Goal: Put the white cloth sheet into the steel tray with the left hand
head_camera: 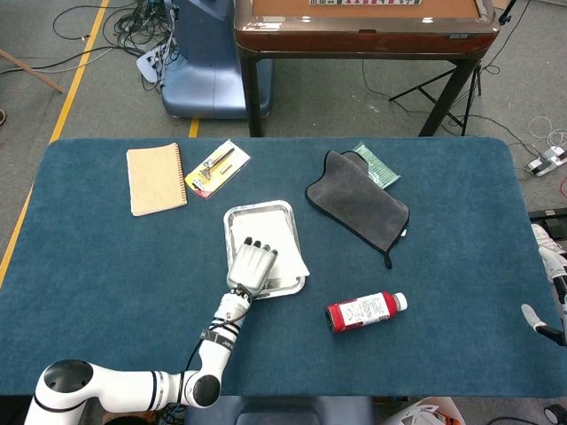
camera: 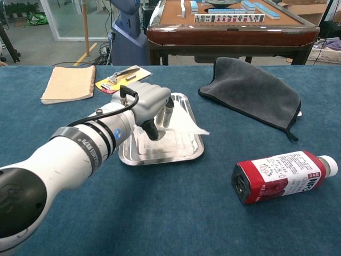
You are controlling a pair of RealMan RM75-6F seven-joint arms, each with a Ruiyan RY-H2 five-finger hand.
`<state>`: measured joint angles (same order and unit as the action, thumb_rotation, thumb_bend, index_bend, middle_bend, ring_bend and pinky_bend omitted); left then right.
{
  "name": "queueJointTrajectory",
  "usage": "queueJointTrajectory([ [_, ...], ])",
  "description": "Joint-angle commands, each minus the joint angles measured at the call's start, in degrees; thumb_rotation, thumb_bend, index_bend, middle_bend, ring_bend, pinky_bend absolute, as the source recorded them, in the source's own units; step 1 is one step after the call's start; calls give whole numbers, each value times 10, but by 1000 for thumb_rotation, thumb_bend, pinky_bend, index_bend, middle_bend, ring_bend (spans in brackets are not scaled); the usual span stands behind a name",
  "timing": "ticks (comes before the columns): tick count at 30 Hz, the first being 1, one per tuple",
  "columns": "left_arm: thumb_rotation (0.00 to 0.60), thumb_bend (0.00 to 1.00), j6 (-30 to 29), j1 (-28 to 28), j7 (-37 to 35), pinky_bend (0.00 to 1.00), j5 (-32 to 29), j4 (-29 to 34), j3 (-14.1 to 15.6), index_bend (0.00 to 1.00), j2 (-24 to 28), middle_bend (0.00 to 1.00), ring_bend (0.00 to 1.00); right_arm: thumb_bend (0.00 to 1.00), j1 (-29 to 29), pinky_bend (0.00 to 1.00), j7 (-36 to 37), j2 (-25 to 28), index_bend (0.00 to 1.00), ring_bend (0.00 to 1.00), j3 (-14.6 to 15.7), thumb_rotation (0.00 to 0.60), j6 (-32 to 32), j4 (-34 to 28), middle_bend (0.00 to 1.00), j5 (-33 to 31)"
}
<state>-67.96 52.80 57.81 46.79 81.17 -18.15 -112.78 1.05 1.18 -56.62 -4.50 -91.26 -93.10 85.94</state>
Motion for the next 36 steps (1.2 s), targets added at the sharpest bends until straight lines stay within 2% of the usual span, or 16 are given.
queueJointTrajectory([
  [1,600,271,0,2,1,263,-3,0,1,361,0,408,335,244,1,174,2,0,113,75,0,600,-1,1,181,0],
  [4,600,249,-3,5,3,260,-5,2,1,236,0,362,297,245,2,174,4,-1,113,75,0,600,-3,2,181,0],
  [11,600,223,0,10,18,219,-29,8,5,102,4,251,202,244,4,174,8,-2,113,76,1,600,-3,5,182,1],
  [16,600,153,10,17,24,159,-44,13,8,3,9,156,103,245,5,174,10,-2,113,75,1,600,-5,6,181,4],
  [21,600,99,18,22,20,110,-59,20,5,0,17,110,52,246,7,174,14,-3,113,75,1,600,-7,9,181,2],
  [36,600,96,5,41,41,103,-93,22,9,0,24,104,43,245,12,174,22,-6,113,75,2,600,-11,16,182,3],
])
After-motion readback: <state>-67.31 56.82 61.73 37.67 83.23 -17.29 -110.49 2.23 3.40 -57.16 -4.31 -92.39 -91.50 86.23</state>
